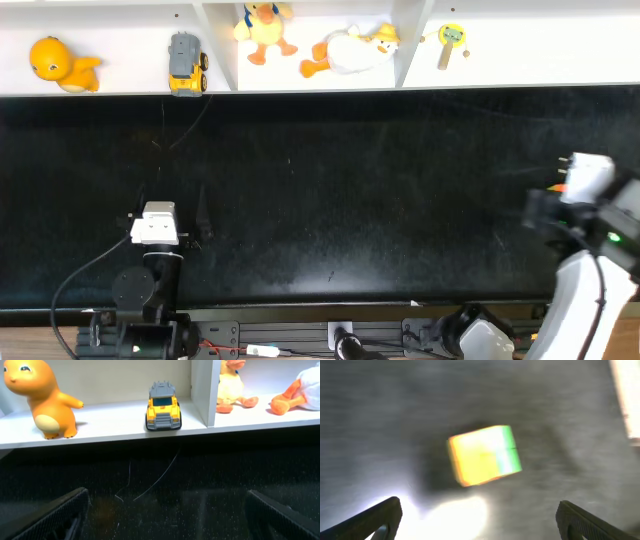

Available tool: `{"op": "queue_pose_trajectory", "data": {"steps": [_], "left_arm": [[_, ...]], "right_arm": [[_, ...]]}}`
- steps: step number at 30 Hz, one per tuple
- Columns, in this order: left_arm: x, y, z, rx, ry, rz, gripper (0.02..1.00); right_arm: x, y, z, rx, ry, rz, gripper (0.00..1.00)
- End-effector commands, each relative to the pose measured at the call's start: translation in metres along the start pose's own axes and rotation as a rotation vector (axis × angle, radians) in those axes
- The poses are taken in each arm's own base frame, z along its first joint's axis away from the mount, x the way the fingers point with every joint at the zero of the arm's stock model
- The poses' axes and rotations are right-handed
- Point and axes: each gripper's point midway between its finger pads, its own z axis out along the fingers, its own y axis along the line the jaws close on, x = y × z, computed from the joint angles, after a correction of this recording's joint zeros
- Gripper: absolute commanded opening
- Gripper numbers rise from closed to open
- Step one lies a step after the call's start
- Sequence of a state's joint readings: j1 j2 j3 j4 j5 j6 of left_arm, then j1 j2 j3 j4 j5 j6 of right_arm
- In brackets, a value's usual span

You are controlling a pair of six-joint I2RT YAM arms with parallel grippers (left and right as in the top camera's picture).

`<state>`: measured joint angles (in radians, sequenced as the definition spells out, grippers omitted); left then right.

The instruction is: Store Toys

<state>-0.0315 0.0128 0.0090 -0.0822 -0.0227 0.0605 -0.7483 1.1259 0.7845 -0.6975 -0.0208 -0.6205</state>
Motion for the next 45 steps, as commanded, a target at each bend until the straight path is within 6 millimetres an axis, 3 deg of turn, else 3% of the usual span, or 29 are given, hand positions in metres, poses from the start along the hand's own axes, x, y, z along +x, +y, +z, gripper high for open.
{"op": "queue_pose_trajectory", "data": {"steps": [1, 4, 7, 11, 17, 19, 24, 31, 32, 34, 38, 45], "left_arm": [[-0.001, -0.001, -0.001, 0.006, -0.007, 0.019, 0.998], [-0.001, -0.001, -0.001, 0.006, -0.007, 0.019, 0.998], [-0.001, -0.001, -0.001, 0.006, -0.007, 0.019, 0.998], [-0.001, -0.001, -0.001, 0.006, -0.007, 0.019, 0.998], [-0.001, -0.001, -0.001, 0.006, -0.007, 0.019, 0.998], [-0.001, -0.001, -0.001, 0.006, -0.007, 0.019, 0.998], [-0.001, -0.001, -0.001, 0.006, -0.007, 0.019, 0.998], [-0.001, -0.001, -0.001, 0.006, -0.007, 0.019, 0.998], [-0.001, -0.001, -0.001, 0.006, -0.007, 0.019, 0.998], [-0.001, -0.001, -0.001, 0.006, -0.007, 0.019, 0.998], [-0.001, -0.001, -0.001, 0.006, -0.007, 0.019, 0.998], [-0.001, -0.001, -0.001, 0.006, -0.007, 0.018, 0.996]], "right_arm": [[0.008, -0.029, 0.023, 0.002, -0.002, -0.117, 0.998], [0.011, -0.03, 0.039, -0.016, 0.018, -0.113, 0.996], [0.017, -0.014, 0.061, -0.107, 0.042, -0.1, 1.0], [0.008, 0.003, 0.066, -0.194, -0.007, -0.083, 0.998], [0.002, 0.01, 0.076, -0.207, -0.017, -0.077, 0.998], [-0.002, 0.013, 0.081, -0.212, -0.022, -0.064, 0.932], [0.002, 0.017, 0.087, -0.215, 0.005, -0.052, 0.886], [0.004, 0.014, 0.088, -0.196, 0.02, -0.029, 0.671], [0.004, 0.013, 0.088, -0.193, 0.023, -0.025, 0.588], [0.004, 0.013, 0.088, -0.191, 0.025, -0.019, 0.516], [-0.002, 0.01, 0.081, -0.176, 0.005, -0.001, 0.492], [-0.047, 0.012, 0.049, -0.147, -0.112, 0.082, 0.454]]}}
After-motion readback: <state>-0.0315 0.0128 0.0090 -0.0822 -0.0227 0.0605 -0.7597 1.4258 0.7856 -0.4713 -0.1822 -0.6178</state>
